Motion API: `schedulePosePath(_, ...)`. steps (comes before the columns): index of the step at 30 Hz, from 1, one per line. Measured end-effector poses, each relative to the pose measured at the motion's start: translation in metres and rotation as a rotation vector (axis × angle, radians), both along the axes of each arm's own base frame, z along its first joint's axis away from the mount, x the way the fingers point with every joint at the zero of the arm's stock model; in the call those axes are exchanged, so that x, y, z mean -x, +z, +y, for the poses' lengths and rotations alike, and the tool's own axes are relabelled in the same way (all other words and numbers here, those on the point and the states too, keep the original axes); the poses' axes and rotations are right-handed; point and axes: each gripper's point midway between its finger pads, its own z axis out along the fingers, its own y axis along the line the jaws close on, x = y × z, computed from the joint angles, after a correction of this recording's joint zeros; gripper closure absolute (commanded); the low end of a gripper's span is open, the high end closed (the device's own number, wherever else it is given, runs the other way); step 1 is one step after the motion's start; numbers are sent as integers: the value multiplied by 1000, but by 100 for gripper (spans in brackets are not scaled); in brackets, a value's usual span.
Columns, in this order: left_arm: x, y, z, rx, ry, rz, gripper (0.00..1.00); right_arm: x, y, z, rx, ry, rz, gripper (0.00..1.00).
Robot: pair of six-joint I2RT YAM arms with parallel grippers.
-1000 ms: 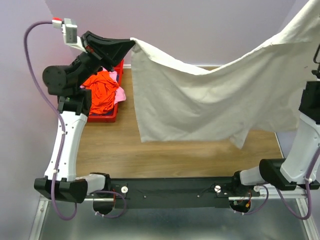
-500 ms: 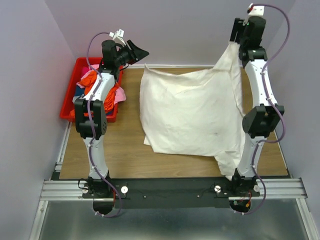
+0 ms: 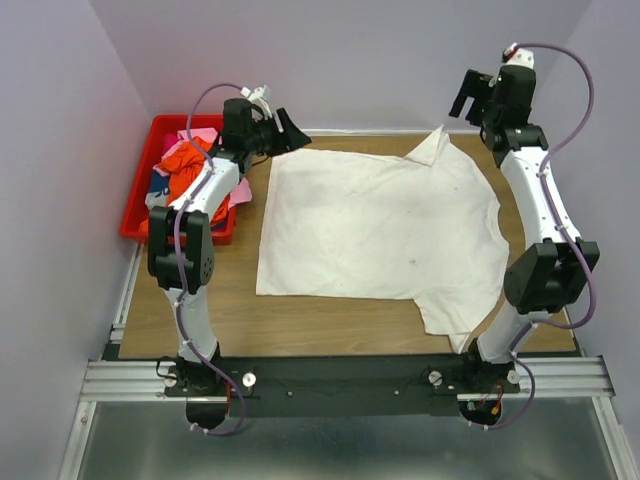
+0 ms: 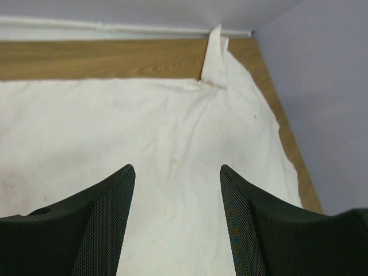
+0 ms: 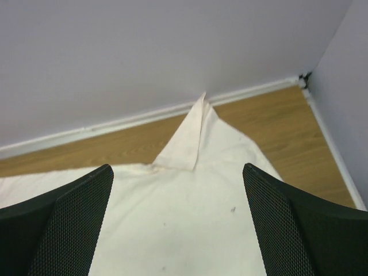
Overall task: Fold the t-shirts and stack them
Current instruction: Fold the tshirt
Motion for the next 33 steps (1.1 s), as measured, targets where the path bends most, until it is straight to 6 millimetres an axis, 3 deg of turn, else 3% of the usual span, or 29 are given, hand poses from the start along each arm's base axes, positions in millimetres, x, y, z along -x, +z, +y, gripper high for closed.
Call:
schedulePosePath(3, 23, -40, -14, -77, -22, 86, 31, 14, -35, 11, -37, 27, 69, 0)
schedulePosePath(5, 37, -69, -20, -116, -34, 151, 31, 20, -69, 18, -61, 46, 138, 0)
schedulePosePath(6, 45, -82, -22, -134, -44, 186, 31, 27, -101, 24, -82, 56, 211, 0)
schedulePosePath(8, 60, -109, -23, -176, -49, 256, 31, 35, -136, 27, -103, 59, 291, 0)
schedulePosePath(11, 67, -125, -16, -219, -35, 301, 31, 49, -180, 34, -139, 58, 396, 0)
schedulePosePath(27, 65, -201, 17, -443, 9, 422, 30, 67, -283, 35, -195, -9, 617, 0)
schedulePosePath(33, 51, -205, 18, -471, 8, 407, 29, 70, -310, 32, -189, -31, 674, 0)
